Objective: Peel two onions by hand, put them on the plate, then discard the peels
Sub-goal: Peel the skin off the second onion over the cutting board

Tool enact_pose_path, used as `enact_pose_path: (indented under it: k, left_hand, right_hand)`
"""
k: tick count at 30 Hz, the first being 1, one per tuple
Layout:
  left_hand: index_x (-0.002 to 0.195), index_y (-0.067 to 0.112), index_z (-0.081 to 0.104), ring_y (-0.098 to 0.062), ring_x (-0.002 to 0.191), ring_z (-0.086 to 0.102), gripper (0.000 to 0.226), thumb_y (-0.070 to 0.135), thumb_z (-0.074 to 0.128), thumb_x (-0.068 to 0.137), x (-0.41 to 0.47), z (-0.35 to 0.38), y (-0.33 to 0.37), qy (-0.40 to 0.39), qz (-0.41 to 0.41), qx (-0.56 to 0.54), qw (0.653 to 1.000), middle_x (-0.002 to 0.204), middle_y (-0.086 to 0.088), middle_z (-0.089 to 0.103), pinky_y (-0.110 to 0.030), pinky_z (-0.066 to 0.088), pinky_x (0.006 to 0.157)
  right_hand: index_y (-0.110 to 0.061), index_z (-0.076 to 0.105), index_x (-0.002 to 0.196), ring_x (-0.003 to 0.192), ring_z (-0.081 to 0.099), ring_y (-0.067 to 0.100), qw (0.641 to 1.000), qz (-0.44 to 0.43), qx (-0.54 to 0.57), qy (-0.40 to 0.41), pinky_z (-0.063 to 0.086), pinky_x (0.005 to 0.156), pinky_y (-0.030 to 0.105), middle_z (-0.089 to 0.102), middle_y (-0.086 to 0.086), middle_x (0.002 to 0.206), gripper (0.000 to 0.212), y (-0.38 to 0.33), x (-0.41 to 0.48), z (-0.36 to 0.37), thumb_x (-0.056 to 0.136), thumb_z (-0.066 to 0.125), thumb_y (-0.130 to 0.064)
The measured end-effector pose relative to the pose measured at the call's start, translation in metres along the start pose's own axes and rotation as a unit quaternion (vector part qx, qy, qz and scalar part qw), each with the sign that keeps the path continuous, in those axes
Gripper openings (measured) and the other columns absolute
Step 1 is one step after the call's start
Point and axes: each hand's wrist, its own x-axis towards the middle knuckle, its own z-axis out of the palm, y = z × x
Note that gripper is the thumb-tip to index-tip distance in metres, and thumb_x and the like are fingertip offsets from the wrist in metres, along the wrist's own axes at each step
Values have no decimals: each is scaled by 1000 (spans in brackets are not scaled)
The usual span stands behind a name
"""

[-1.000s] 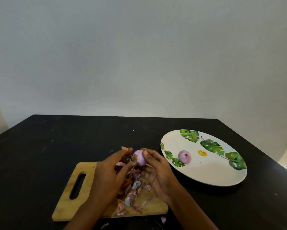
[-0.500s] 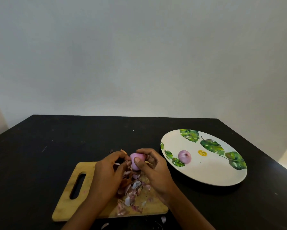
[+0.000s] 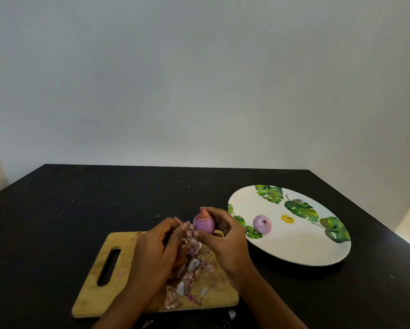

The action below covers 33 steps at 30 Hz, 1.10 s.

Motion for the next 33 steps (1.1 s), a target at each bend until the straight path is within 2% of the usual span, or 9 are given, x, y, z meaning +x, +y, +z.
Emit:
enact_pose_path:
  k: [3, 6, 8, 12, 17, 22, 25, 30, 33]
  left_hand:
    - [92, 28, 59, -6, 62, 62, 3, 27, 57, 90, 1, -3, 1, 41, -8, 11, 999, 65, 7, 63, -22, 49, 49]
    - [113, 34, 46, 5, 78, 61, 40, 17, 67, 83, 3, -3, 4, 41, -64, -34, 997, 85, 11, 63, -12, 48, 60]
    - [106, 34, 52, 6, 81, 60, 39, 17, 72, 78, 4, -2, 5, 35, -88, -64, 993, 90, 11, 64, -8, 47, 61]
    - [85, 25, 67, 2, 77, 64, 21, 7, 72, 76, 3, -2, 4, 46, -104, -125, 986, 79, 4, 71, -7, 48, 61]
    - [77, 21, 70, 3, 73, 65, 16, 5, 68, 76, 4, -5, 8, 51, -134, -174, 974, 74, 17, 71, -7, 48, 59]
    - [77, 21, 72, -7, 79, 66, 11, 10, 71, 77, 9, -9, 2, 71, -164, -165, 970, 79, 3, 72, -21, 49, 68]
    - [75, 18, 70, -9, 79, 64, 8, 11, 71, 77, 10, -11, 3, 71, -176, -157, 969, 77, 3, 70, -20, 46, 65]
    - [74, 15, 72, -19, 83, 66, 3, 15, 72, 77, 10, -12, 4, 52, -220, -185, 956, 80, -1, 71, -37, 53, 77]
    - [75, 11, 74, -29, 86, 66, 4, 12, 70, 76, 10, -13, 3, 31, -265, -242, 933, 83, -8, 72, -46, 53, 82]
  right_hand:
    - [-25, 65, 107, 97, 63, -1, 1000, -18, -19, -11, 53, 76, 16, 68, -13, 103, 42, -1, -2, 3, 72, 82, -8]
    - [-25, 65, 109, 101, 63, 3, 998, -42, -54, -7, 54, 83, 19, 68, -12, 107, 43, 3, -4, 8, 72, 83, -13]
    - [-26, 64, 108, 103, 63, 7, 997, -47, -56, -3, 54, 85, 23, 66, -7, 110, 44, 7, -5, 10, 71, 84, -16]
    - [-27, 59, 105, 102, 60, 9, 992, -78, -104, 2, 57, 85, 31, 58, -3, 111, 43, 11, -7, 15, 71, 85, -19]
    - [-47, 45, 101, 105, 53, -2, 976, -127, -178, -11, 44, 86, 6, 51, -5, 118, 47, 4, -10, 18, 73, 79, -33]
    - [-42, 51, 114, 111, 57, 2, 975, -179, -132, -33, 50, 89, 18, 57, -13, 118, 33, -1, -15, 17, 84, 62, -34]
    - [-37, 53, 116, 110, 58, 5, 978, -172, -118, -30, 53, 87, 23, 58, -13, 116, 36, 2, -14, 17, 83, 65, -27]
    - [-41, 47, 114, 111, 57, 0, 984, -125, -124, -13, 49, 91, 16, 59, -12, 118, 49, 9, -10, 15, 80, 77, -23]
    - [-41, 49, 108, 106, 56, -3, 978, -144, -152, -1, 46, 87, 10, 58, -14, 112, 46, 8, -10, 15, 79, 76, -18]
